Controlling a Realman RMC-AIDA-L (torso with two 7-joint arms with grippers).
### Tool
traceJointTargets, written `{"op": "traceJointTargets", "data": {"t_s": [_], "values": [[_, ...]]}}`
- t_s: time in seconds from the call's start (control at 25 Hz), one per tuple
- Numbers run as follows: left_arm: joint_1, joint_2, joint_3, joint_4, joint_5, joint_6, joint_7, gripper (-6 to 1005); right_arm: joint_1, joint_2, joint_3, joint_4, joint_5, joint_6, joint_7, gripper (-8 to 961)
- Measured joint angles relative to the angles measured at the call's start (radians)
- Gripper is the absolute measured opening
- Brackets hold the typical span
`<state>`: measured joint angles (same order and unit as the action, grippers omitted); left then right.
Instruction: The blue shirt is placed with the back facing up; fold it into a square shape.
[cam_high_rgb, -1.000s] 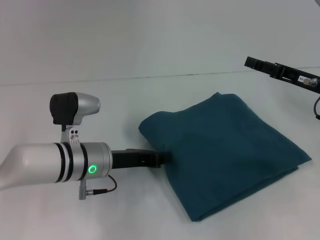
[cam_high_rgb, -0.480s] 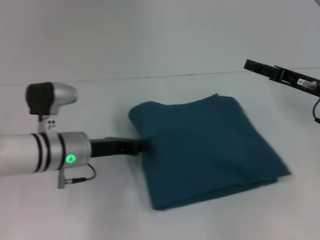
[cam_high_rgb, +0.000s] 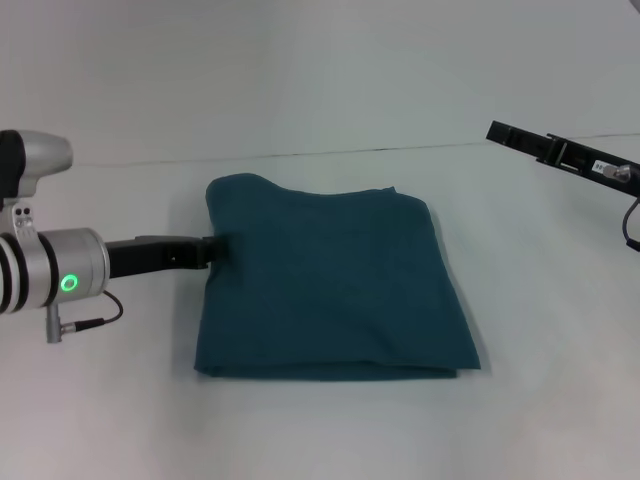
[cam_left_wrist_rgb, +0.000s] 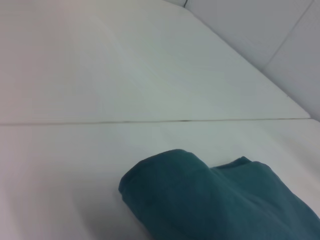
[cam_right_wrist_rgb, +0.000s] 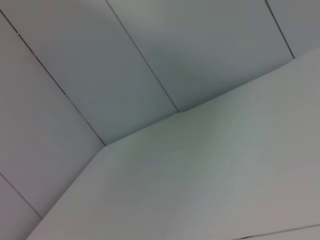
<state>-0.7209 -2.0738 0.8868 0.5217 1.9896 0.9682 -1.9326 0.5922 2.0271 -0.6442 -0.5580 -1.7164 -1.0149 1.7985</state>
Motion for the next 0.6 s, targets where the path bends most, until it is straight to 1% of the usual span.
{"op": "traceJointTargets", "data": {"t_s": [0.24, 0.4, 0.6], "values": [[-0.014, -0.002, 0.002, 0.001, 0.004, -0.002, 0.0, 44, 0.004, 0.004, 0.0, 0.0, 0.0, 0.013, 0.0, 822], [-0.012, -0.009, 0.001, -0.005, 0.005, -0.006, 0.0, 47, 0.005, 0.004, 0.001, 0.0, 0.0, 0.013, 0.0, 822], [0.001, -0.021, -0.002, -0.006, 0.005, -0.041, -0.001, 49, 0.009, 0.004, 0.002, -0.002, 0.0, 0.013, -0.001, 822]]}}
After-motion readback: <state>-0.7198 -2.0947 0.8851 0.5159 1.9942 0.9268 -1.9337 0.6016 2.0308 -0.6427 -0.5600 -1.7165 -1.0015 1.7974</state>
